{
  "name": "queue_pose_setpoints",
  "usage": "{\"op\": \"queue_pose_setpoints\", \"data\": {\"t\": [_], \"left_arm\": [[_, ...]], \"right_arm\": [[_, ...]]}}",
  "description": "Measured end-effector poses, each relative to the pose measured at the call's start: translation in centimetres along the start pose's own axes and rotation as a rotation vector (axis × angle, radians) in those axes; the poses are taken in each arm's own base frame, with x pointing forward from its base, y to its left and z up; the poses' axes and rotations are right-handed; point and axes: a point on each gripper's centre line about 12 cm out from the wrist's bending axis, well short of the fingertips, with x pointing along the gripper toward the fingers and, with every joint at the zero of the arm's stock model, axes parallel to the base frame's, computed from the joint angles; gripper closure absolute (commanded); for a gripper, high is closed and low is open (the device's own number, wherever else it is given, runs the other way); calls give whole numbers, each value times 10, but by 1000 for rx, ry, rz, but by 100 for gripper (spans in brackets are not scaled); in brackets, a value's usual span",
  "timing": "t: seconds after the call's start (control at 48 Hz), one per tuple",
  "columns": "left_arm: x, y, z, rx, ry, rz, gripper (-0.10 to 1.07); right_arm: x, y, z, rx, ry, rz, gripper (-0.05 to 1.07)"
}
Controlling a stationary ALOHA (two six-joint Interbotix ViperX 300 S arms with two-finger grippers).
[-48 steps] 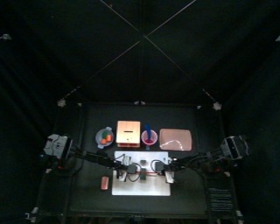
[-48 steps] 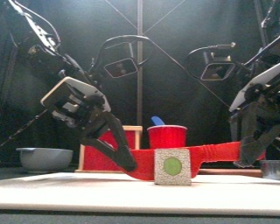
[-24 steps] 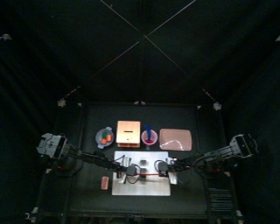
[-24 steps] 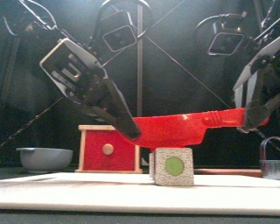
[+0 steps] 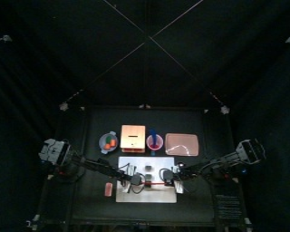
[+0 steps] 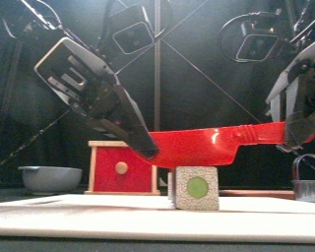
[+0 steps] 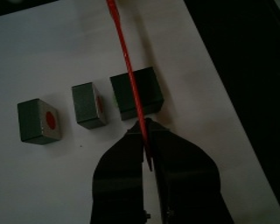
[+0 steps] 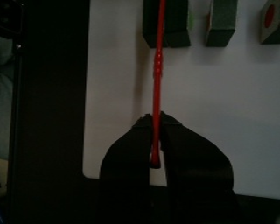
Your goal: Cut sushi roll
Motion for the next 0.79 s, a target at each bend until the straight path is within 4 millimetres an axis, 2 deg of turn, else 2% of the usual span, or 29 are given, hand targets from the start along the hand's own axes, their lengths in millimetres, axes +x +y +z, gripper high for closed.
{"op": "queue_pose_setpoints", "data": {"t": [0.188, 0.458, 0.792], "left_arm": [[-1, 0, 1, -3, -5, 0, 61], [19, 1, -19, -8, 66, 1, 61], [19, -11, -17, -6, 64, -19, 61]], "right_arm": [[1, 0, 1, -6, 0, -1, 66], [17, -4, -10, -12, 66, -20, 66], [24, -2, -6, -19, 71, -19, 66]]}}
